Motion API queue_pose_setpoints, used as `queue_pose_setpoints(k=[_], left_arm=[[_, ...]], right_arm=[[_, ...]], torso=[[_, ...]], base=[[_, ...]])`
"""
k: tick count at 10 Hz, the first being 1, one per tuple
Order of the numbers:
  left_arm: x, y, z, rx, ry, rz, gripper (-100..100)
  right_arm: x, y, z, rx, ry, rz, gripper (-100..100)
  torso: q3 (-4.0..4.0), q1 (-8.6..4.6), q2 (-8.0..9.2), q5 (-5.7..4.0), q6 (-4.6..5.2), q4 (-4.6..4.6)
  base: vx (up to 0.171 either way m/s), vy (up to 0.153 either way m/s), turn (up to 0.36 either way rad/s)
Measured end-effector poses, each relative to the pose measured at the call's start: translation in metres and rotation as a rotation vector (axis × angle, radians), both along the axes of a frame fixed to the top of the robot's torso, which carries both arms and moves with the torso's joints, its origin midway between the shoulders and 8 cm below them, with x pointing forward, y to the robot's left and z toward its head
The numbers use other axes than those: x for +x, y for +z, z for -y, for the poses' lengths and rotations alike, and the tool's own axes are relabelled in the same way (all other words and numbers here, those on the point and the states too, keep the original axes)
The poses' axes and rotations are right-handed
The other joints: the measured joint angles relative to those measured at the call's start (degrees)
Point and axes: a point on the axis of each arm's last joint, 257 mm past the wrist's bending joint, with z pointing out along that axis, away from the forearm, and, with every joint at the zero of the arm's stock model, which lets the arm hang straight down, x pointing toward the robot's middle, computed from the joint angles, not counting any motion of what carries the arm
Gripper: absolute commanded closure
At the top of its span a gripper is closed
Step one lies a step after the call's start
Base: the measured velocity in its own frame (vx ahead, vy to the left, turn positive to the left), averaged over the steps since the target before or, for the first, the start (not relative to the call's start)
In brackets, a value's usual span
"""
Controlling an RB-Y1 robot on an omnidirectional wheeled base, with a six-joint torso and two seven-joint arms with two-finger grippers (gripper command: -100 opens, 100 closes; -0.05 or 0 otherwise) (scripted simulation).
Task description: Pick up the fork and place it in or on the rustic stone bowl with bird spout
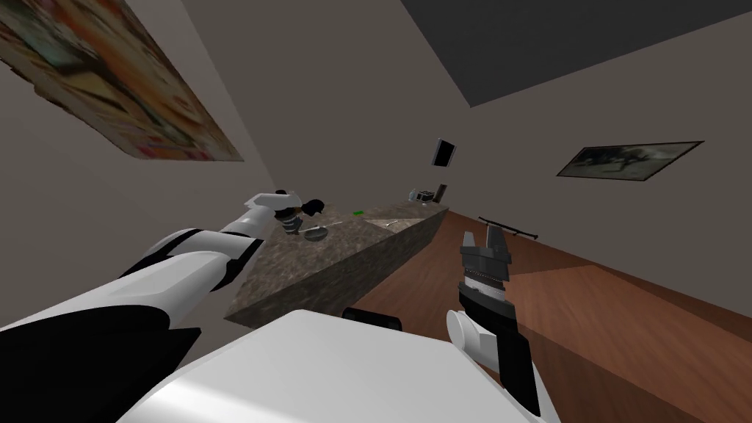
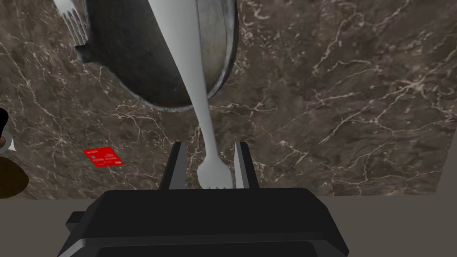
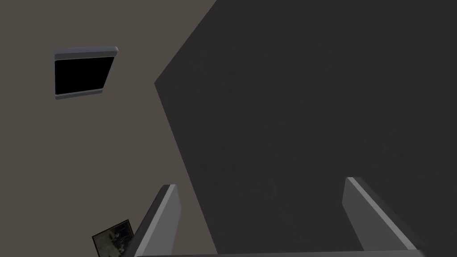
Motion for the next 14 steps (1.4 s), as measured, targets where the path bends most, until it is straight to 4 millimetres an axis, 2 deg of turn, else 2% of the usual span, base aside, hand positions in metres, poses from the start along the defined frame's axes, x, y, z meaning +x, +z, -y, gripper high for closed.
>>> queue_pose_setpoints(k=[2, 3, 7, 8, 9, 14], left_arm=[[-0.008, 0.004, -0.002, -0.021, 0.027, -0.015, 100], [-0.007, 0.005, -0.001, -0.023, 0.027, -0.013, -100], [-0.007, 0.005, -0.001, -0.023, 0.027, -0.013, -100], [-0.007, 0.005, -0.001, -0.023, 0.027, -0.013, 0], [-0.007, 0.005, -0.001, -0.023, 0.027, -0.013, -100], [-0.012, 0.044, -0.004, -0.023, 0.027, -0.012, -100]], right_arm=[[0.000, 0.000, 0.000, 0.000, 0.000, 0.000, 0], [0.000, 0.000, 0.000, 0.000, 0.000, 0.000, 0], [0.000, 0.000, 0.000, 0.000, 0.000, 0.000, 0], [0.000, 0.000, 0.000, 0.000, 0.000, 0.000, 0], [0.000, 0.000, 0.000, 0.000, 0.000, 0.000, 0], [0.000, 0.000, 0.000, 0.000, 0.000, 0.000, 0]], torso=[[-0.13, 0.03, -0.20, 0.03, -0.01, -0.06], [0.08, -0.09, 0.21, 0.03, -0.13, -0.02], [0.29, -0.11, 0.53, 0.01, -0.14, 0.08], [0.29, -0.11, 0.53, 0.01, -0.14, 0.08], [0.29, -0.11, 0.54, 0.01, -0.14, 0.08], [0.30, -0.14, 0.54, 0.00, -0.15, 0.08]], base=[[0.098, 0.022, -0.097], [0.000, 0.000, 0.000], [0.000, 0.000, 0.000], [0.000, 0.000, 0.000], [0.000, 0.000, 0.000], [0.004, -0.004, 0.004]])
